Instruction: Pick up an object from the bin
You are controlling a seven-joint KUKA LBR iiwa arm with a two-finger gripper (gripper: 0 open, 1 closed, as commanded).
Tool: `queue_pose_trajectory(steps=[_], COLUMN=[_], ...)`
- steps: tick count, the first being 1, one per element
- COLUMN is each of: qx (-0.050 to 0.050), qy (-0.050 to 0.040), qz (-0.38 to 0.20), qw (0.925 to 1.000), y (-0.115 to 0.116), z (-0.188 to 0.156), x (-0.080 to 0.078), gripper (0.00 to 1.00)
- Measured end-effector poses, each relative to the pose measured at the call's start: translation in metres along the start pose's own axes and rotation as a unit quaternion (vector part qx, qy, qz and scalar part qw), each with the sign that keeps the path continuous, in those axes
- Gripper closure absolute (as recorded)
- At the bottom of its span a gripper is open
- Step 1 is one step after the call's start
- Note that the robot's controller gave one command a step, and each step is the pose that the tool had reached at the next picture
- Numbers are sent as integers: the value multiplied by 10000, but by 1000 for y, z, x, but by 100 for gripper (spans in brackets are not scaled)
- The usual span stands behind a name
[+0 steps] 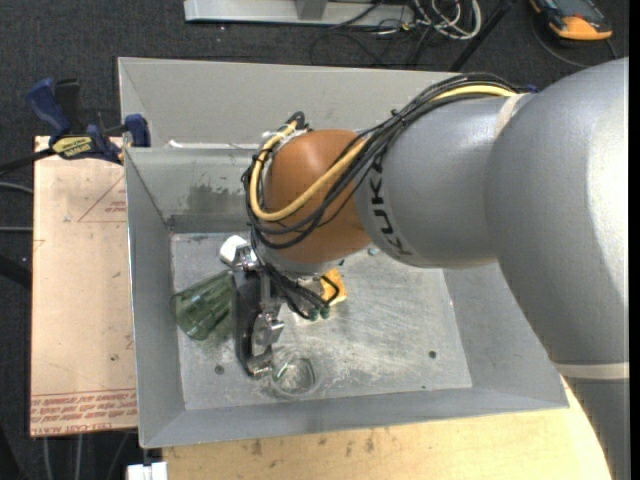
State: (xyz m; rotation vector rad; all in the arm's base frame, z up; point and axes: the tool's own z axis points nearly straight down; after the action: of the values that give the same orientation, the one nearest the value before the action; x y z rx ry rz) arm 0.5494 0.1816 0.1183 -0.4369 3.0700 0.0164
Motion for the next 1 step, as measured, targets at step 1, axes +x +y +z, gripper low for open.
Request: queue_pose_trajectory(steps=[1], qx=[0], qy=[0], qz=[0], qw=[10000], y=[0], z=[0], x=[0], gripper=[100])
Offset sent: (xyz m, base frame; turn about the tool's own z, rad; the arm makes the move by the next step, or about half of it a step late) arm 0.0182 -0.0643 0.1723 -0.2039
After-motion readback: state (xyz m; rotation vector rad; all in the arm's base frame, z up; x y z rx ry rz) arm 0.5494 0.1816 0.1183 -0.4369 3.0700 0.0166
